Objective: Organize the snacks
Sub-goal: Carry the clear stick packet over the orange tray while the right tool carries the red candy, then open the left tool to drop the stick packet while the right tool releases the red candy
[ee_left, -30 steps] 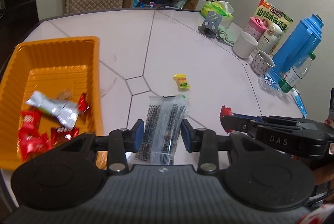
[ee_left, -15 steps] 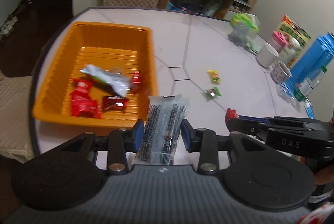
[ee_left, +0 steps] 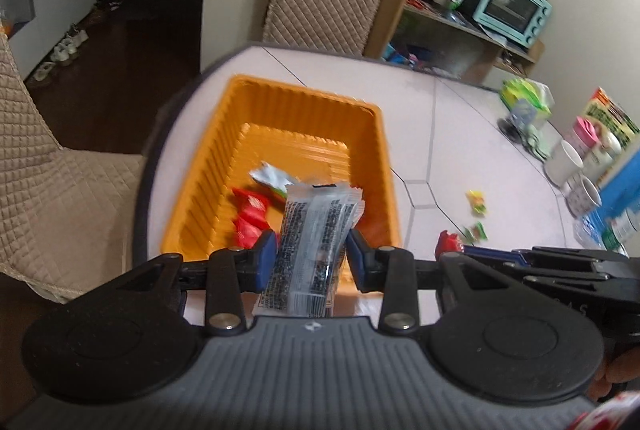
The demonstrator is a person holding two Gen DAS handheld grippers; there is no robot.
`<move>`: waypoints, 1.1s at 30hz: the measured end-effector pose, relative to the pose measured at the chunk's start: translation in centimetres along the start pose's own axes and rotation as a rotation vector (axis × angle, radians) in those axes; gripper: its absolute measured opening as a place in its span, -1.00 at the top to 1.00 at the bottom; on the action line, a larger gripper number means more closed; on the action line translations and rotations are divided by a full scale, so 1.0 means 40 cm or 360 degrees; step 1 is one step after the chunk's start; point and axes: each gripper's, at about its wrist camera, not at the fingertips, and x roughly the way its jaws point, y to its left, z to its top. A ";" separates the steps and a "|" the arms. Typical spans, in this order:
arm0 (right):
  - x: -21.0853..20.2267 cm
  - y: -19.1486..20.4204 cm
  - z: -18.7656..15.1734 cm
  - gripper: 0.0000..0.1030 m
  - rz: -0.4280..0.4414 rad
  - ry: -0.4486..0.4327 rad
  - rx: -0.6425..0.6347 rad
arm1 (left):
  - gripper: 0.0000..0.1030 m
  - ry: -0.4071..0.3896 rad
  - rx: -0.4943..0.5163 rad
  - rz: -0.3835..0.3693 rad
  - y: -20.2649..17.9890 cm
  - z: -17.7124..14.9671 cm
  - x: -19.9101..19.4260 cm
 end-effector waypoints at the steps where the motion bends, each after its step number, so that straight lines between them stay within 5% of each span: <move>1: 0.010 0.003 0.008 0.68 0.0001 -0.0002 -0.0001 | 0.33 -0.0010 -0.0001 0.0009 0.006 0.013 0.006; 16: 0.201 -0.029 0.172 0.68 -0.0072 -0.0057 0.0002 | 0.33 0.0016 0.0056 0.0057 0.032 0.171 0.193; 33: 0.336 -0.138 0.254 0.68 -0.0159 0.0008 0.0127 | 0.33 0.0138 0.0046 0.0042 0.032 0.266 0.389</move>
